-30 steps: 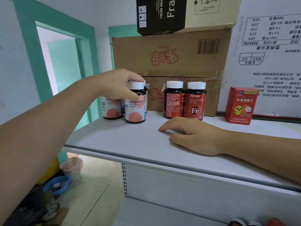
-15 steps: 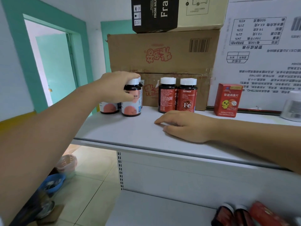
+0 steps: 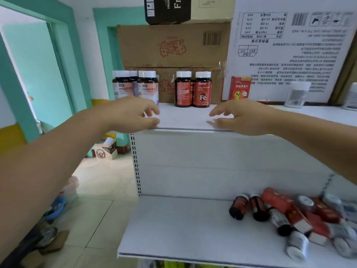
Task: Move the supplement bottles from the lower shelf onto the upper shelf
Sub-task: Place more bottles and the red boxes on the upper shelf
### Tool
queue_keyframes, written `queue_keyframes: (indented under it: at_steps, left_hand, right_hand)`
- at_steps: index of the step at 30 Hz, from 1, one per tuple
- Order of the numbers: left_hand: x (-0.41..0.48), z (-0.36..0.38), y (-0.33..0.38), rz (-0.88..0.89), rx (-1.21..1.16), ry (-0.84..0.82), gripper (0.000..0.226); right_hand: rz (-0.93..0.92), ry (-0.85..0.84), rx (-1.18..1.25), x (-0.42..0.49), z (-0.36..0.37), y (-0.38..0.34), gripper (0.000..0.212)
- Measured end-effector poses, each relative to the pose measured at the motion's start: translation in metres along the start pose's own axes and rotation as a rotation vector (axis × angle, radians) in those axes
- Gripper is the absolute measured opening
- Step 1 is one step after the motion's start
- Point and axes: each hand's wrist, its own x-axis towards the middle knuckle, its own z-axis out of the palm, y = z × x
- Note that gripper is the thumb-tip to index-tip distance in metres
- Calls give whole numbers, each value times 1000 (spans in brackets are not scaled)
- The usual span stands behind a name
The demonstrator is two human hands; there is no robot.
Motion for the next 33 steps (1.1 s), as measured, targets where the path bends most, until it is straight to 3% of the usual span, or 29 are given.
queue_keyframes:
  at_steps: [8, 16, 26, 33]
  left_hand:
    - [-39, 5, 60, 213, -22, 50, 40]
    - [-31, 83, 111, 361, -53, -95, 41]
    - [22, 247, 152, 236, -122, -307, 41]
    - [70, 356, 185, 0, -301, -413, 44]
  right_hand:
    - [245, 75, 21, -126, -12, -1, 33]
    - [461, -5, -50, -226, 32, 34, 37]
    - [620, -196, -6, -270, 159, 137, 43]
    - [494, -393, -23, -253, 242, 245, 53]
